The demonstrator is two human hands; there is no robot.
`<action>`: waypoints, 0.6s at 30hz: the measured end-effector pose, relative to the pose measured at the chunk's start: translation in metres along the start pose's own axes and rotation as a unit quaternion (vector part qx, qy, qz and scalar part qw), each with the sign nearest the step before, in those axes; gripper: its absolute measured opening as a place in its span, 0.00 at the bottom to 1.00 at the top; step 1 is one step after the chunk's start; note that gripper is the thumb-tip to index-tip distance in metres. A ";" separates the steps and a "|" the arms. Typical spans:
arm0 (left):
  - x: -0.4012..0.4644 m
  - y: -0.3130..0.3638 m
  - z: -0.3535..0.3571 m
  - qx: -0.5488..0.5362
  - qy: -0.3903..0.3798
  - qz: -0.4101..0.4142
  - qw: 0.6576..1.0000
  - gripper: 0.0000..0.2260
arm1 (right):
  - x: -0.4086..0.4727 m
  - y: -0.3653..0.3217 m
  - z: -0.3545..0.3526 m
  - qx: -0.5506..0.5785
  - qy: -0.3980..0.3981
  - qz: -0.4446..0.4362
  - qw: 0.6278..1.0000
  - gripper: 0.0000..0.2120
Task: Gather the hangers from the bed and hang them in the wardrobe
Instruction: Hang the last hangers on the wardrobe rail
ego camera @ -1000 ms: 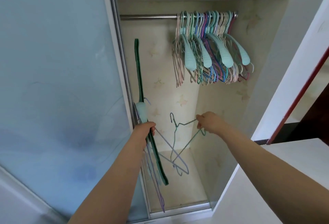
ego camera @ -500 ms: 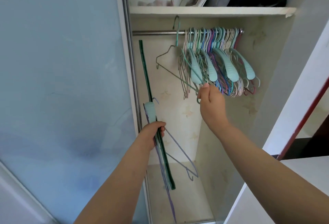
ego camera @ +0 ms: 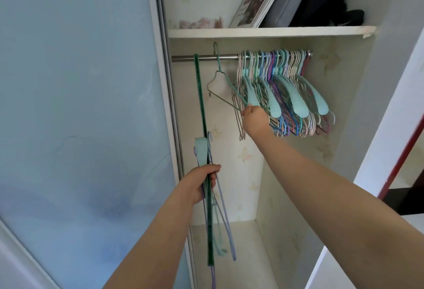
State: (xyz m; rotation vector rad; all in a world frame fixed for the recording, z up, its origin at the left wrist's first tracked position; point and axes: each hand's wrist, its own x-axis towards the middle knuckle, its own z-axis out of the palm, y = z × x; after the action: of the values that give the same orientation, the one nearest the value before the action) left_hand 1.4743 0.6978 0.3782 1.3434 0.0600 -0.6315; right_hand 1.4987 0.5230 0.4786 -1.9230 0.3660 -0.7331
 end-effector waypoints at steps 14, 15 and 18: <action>0.001 -0.017 -0.021 -0.044 -0.141 0.026 0.989 0.07 | 0.000 0.043 -0.010 0.062 0.122 0.152 0.979 0.15; 0.000 -0.019 -0.022 -0.051 -0.158 0.022 0.986 0.07 | -0.005 0.047 -0.009 0.081 0.154 0.146 0.974 0.17; 0.000 -0.023 -0.025 -0.049 -0.190 0.008 0.980 0.07 | -0.037 0.067 -0.008 0.065 0.126 0.110 0.984 0.22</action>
State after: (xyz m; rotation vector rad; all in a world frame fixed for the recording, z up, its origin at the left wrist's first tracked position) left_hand 1.4713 0.7188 0.3518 1.1083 -0.2271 -0.8510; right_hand 1.4691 0.5072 0.4096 -1.6401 0.6605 -0.8343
